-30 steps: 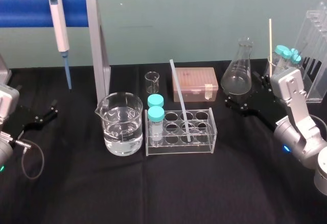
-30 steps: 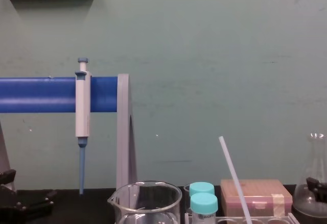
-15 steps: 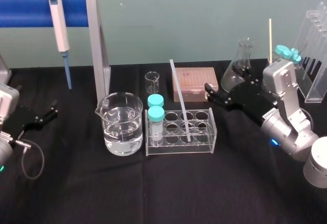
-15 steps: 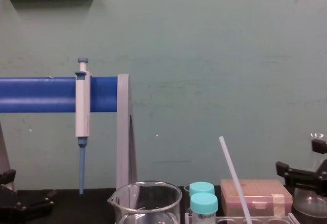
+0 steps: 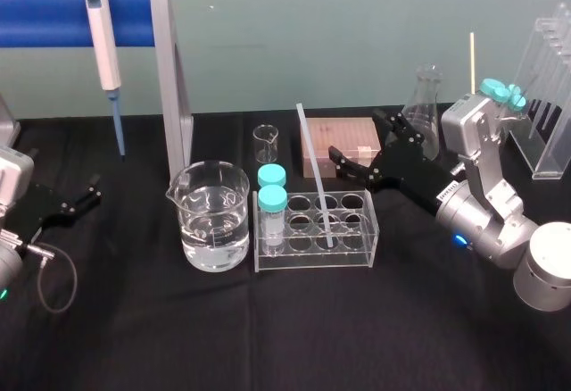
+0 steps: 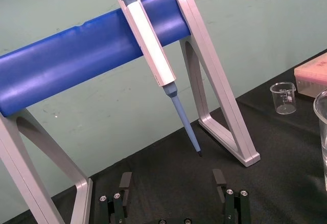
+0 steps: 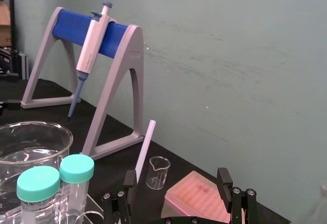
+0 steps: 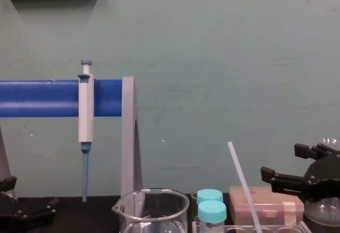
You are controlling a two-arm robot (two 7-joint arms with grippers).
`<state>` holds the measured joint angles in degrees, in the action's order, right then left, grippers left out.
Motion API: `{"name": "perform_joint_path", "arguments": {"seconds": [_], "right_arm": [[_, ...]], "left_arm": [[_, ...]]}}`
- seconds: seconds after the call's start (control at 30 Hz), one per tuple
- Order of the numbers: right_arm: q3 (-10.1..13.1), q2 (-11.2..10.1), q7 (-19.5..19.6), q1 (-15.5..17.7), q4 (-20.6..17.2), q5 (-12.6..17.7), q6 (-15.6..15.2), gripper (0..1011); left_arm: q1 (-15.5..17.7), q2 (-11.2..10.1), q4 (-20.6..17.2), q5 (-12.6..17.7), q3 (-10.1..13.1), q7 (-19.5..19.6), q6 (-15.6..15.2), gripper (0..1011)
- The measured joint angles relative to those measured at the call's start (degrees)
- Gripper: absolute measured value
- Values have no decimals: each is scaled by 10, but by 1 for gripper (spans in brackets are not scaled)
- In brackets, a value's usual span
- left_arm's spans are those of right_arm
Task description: Pick up the stirring rod with one hand, then place it down.
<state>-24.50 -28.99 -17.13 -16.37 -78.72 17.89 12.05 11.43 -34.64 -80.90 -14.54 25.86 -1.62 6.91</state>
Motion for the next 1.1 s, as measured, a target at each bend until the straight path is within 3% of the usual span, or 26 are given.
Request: {"name": "perform_joint_path", "arguments": {"seconds": [0.43,1.1], "right_arm": [[5,24,-37,-25,30,-2,-4,1003],[14,67,-107,-82,110,0,-15,1003]], "left_arm": [[0,0,0,0,0,0,0,1000],[0,0,0,0,0,0,0,1000]]}}
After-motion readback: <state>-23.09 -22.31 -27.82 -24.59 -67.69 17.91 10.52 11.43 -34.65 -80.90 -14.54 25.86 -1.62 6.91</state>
